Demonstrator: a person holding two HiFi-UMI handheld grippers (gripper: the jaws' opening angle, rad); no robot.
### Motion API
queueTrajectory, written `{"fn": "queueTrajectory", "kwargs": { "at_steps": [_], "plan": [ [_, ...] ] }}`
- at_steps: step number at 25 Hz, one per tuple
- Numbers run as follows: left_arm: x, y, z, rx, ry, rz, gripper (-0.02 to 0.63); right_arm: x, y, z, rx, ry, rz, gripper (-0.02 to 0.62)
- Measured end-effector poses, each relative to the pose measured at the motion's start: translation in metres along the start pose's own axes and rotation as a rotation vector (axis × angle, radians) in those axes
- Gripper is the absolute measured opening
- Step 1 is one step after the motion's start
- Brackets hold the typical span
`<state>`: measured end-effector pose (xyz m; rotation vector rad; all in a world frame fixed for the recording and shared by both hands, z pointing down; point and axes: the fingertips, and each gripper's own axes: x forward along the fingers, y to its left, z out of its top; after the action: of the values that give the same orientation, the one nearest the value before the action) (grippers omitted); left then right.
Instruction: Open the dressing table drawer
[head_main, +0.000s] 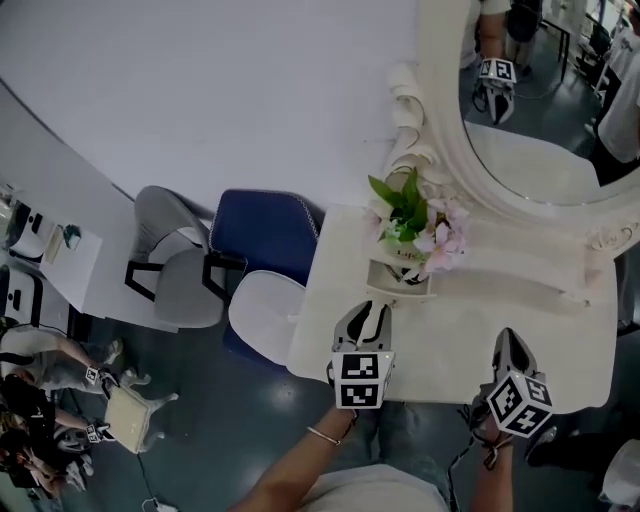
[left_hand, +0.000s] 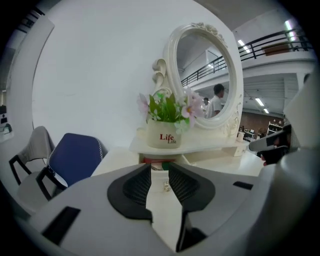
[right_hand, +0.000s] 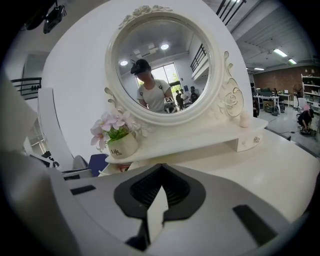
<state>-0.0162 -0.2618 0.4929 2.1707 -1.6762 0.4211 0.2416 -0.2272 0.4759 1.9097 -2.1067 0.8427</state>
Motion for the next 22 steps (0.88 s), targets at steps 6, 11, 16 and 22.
{"fn": "queueTrajectory", "kwargs": {
  "at_steps": [6, 11, 16, 22],
  "plan": [
    [-0.038, 0.04, 0.046, -0.023, -0.053, 0.071, 0.092, 0.007, 0.017, 0.035, -0.08, -0.068, 0.019, 0.008],
    [-0.07, 0.086, 0.09, -0.047, -0.13, 0.15, 0.064, 0.007, 0.044, 0.075, -0.155, -0.144, 0.061, 0.008],
    [-0.094, 0.119, 0.135, -0.062, -0.236, 0.192, 0.046, -0.001, 0.056, 0.123, -0.189, -0.243, 0.064, 0.008],
    [-0.108, 0.129, 0.187, -0.051, -0.335, 0.176, 0.035, -0.026, 0.074, 0.164, -0.274, -0.361, 0.034, 0.008]
  ]
}}
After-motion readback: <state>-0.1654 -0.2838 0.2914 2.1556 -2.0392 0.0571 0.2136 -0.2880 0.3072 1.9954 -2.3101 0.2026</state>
